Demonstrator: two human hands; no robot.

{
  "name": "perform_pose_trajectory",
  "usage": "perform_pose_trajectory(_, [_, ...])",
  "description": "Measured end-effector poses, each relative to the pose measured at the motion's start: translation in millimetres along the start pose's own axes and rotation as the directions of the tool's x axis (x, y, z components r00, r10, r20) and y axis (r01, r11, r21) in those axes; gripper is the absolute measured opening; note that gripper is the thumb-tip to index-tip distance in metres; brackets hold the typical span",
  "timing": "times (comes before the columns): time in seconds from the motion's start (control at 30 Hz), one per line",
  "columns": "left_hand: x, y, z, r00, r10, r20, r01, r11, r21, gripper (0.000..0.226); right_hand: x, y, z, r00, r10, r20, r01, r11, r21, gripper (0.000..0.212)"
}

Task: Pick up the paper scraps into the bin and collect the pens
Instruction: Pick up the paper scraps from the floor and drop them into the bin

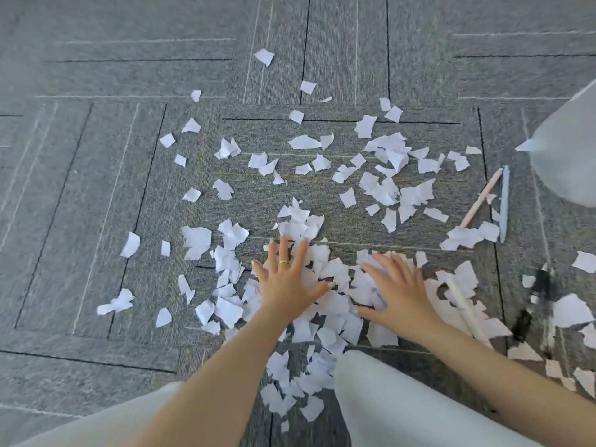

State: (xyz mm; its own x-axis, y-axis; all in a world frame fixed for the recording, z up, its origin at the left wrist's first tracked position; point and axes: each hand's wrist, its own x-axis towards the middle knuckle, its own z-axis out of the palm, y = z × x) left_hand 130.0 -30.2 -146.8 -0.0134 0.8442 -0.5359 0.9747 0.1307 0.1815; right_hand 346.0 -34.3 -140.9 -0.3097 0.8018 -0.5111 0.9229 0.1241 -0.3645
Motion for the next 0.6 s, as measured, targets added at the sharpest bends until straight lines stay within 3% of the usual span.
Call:
perform_pose_trajectory(0.07, [-11,3,10,0.995,0.096,0.000,-0.096,0.993,0.065,0.097,-10,-2,8,0.999,-0.032,0.028,0.034,0.999,-0.037,0.091])
perform_pose_trajectory(0.23, [-18,-1,29,0.960,0.280,-0.027,-0.268,0.940,0.213,0.109,-7,-1,17,0.996,0.092,-0.015,-0.092,0.995,-0.034,0.114])
perform_pose_trajectory(0.33, [-19,5,27,0.965,0.240,-0.106,-0.210,0.948,0.240,0.115,-4,-9,23,0.997,0.064,-0.032,-0.066,0.995,-0.069,0.108])
perform_pose_trajectory(0.43, [-16,14,17,0.977,0.210,-0.024,-0.193,0.933,0.302,0.099,-5,-16,29,0.993,0.029,-0.116,-0.050,0.983,-0.175,0.101])
perform_pose_trajectory(0.5, [-9,17,9,0.965,0.243,-0.103,-0.201,0.930,0.308,0.091,-3,-18,32,0.984,0.034,-0.173,-0.070,0.977,-0.202,0.096])
perform_pose_trajectory(0.6, [1,10,6,0.937,0.341,-0.073,-0.299,0.894,0.334,0.089,-2,-28,28,0.967,0.058,-0.246,-0.109,0.974,-0.200,0.086])
